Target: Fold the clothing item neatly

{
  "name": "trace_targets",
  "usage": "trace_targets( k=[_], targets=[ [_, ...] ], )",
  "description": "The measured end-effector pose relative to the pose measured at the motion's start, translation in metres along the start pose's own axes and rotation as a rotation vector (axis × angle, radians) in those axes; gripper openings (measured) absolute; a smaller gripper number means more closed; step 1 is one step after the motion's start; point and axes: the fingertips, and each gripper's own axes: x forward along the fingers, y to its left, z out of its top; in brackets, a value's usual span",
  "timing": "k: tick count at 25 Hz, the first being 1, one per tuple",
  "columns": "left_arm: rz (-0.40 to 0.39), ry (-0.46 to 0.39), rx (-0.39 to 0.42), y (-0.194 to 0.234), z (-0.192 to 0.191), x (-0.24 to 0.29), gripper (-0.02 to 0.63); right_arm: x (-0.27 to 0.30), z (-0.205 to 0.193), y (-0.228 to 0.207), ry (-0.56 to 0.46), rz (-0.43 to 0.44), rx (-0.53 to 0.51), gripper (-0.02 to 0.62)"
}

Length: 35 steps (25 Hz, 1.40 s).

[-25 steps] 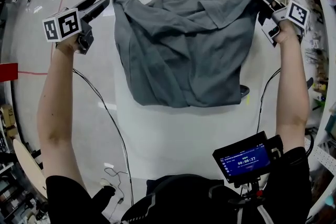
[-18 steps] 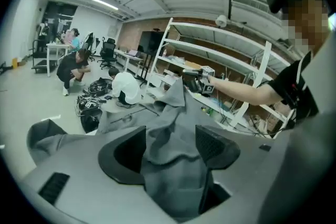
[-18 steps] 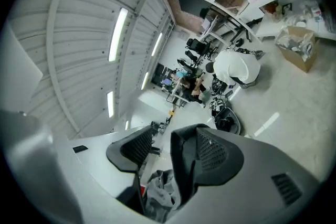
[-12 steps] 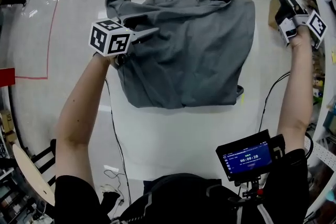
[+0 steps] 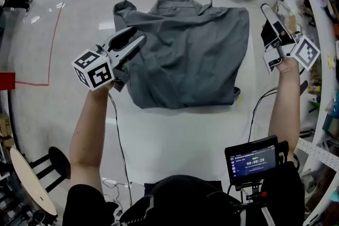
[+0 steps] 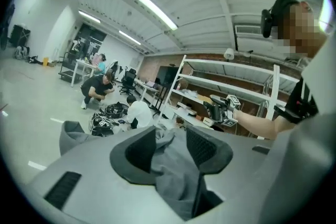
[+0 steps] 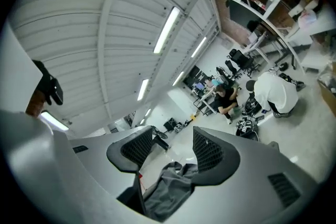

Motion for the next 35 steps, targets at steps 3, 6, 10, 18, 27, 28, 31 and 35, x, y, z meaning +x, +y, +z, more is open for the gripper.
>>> trace_targets(
  k=[3,6,10,18,27,28,31,35],
  targets=[
    [0.061,-0.121,-0.001,-0.024,0.014,-0.037,0.043,-0.005,-0.015,0.058,0.019,0.067,-0.068,0.239],
    [0.096,-0.208,-0.02,-0.053,0.024,-0.071,0.015,-0.013,-0.034,0.109,0.055,0.128,-0.072,0.154],
    [0.132,-0.246,0.0,-0.101,0.028,-0.121,0.002,-0.03,-0.052,0.168,0.061,0.071,-0.181,0.031],
    [0.167,-0.257,0.071,-0.201,0.024,-0.207,0.0,-0.094,-0.092,0.281,0.114,-0.063,-0.452,0.008],
    [0.177,-0.234,0.137,-0.323,-0.012,-0.262,0.0,-0.211,-0.131,0.364,0.082,-0.036,-0.487,0.008],
    [0.167,-0.229,0.145,-0.345,-0.018,-0.266,0.0,-0.227,-0.135,0.371,0.084,-0.024,-0.491,0.008],
    [0.178,-0.22,0.183,-0.417,-0.036,-0.286,0.0,-0.284,-0.152,0.398,0.099,-0.002,-0.532,0.008],
    [0.242,-0.237,0.212,-0.5,-0.075,-0.346,0.0,-0.358,-0.184,0.458,0.068,0.002,-0.578,0.008]
  ],
)
